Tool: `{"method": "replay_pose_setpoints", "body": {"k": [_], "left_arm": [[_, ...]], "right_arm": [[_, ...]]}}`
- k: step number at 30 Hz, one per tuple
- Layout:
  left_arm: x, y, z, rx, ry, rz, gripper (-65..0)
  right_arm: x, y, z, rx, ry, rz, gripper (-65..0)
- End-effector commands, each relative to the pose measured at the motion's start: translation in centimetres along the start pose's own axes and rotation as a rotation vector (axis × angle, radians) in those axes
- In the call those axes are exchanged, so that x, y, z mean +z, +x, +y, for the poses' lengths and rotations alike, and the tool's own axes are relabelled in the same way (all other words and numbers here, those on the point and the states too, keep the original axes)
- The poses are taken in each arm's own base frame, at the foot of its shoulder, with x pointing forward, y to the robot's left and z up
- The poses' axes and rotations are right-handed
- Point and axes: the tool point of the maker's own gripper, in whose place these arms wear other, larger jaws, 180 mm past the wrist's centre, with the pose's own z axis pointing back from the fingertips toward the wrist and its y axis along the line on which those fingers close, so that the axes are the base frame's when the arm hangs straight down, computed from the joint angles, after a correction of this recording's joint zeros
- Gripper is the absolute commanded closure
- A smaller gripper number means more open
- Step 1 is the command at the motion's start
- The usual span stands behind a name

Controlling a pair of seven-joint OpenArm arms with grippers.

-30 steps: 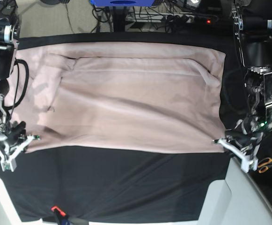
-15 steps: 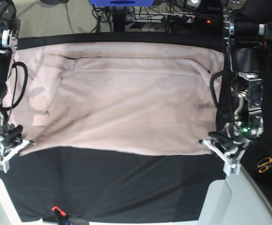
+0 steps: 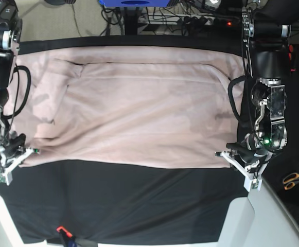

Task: Fold the T-shirt properly
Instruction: 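Hold the side edges and drag them back toward the arms, then fold the held side edges inward over the shirt body with both grippers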

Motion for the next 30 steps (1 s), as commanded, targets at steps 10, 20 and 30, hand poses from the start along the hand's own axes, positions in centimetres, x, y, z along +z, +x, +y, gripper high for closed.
{"method": "replay_pose_setpoints", "body": {"k": [10,20,30], "left_arm": [[2.7,1.0,-1.1,-0.042,-0.012,-0.096,0.0],[4.4,-2.7,-2.0,-0.067,-0.028,-0.058,0.0],[5.9,-6.0,-1.5,-0.102,-0.023,-0.006,0.0]], "right_arm": [[1.4,0.0,-0.8,0.034,-0.021,0.023,0.0],[3.3,-2.1,-0.7,0.066,-0.033,0.062,0.0],[4.2,-4.2,-2.3,0.039,-0.066,0.086,0.0]]}}
